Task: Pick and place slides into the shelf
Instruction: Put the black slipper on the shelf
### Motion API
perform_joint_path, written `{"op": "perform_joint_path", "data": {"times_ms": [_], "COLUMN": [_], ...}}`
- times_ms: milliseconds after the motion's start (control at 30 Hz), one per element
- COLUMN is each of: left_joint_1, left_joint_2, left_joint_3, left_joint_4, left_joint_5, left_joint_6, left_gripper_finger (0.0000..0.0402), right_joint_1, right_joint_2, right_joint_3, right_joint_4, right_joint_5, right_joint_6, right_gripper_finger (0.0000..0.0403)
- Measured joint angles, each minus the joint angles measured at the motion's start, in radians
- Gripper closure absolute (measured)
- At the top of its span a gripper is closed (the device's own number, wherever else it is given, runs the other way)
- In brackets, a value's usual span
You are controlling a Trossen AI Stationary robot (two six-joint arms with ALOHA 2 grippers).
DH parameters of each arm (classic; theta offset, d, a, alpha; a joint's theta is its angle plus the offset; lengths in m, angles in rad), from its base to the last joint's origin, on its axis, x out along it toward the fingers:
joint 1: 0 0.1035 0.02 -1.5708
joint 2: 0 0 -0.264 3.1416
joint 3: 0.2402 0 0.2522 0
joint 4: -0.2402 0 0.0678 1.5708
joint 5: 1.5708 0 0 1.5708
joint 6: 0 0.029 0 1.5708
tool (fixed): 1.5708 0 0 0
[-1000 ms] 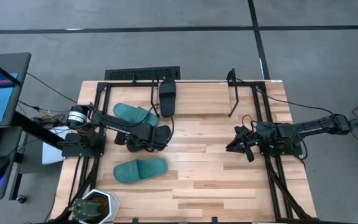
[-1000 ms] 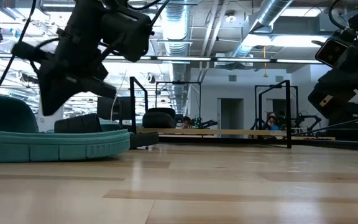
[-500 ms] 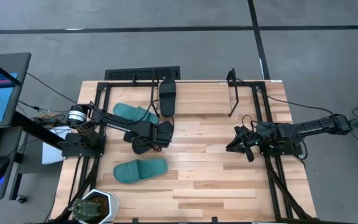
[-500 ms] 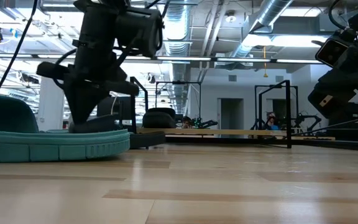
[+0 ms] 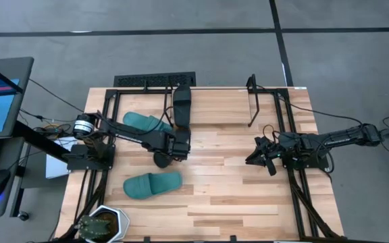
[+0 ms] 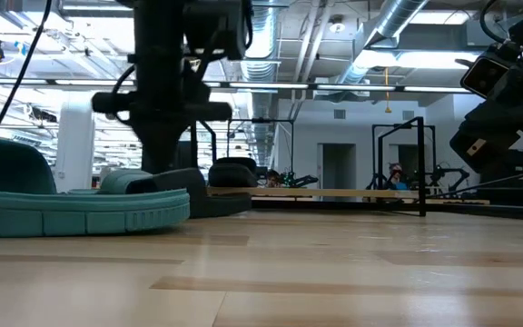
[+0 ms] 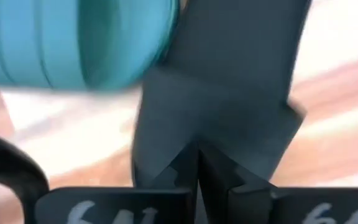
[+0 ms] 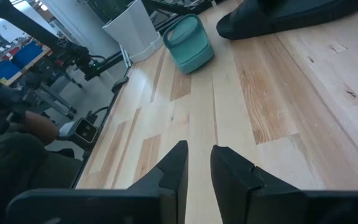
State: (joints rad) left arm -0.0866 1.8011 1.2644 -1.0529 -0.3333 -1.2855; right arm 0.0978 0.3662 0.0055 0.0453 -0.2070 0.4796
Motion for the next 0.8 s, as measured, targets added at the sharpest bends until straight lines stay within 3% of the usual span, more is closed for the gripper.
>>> {"op": "perform_joint_path", "data": {"times_ms": [333, 533, 800], "left_joint_1": [-0.033, -0.026, 0.021], "left_joint_2": [0.0, 0.0, 0.003], "left_joint_3": [0.041, 0.041, 0.041], "left_joint_4": [0.106, 0.148, 0.164], "left_joint_5": [-0.121, -0.255, -0.211], "left_joint_6": [0.074, 0.089, 0.092], "left_gripper_finger": [0.0401, 0.0402, 0.0402], "right_joint_1": [0.0, 0.0, 0.0], "right_joint_2": [0.0, 0.0, 0.0], "right_joint_3": [0.0, 0.0, 0.0], "right_joint_4": [0.0, 0.0, 0.0], "right_joint_5": [0.0, 0.0, 0.0], "right_joint_6": [0.0, 0.0, 0.0], "right_gripper_finger": [0.0344, 0.0344, 0.0344]}}
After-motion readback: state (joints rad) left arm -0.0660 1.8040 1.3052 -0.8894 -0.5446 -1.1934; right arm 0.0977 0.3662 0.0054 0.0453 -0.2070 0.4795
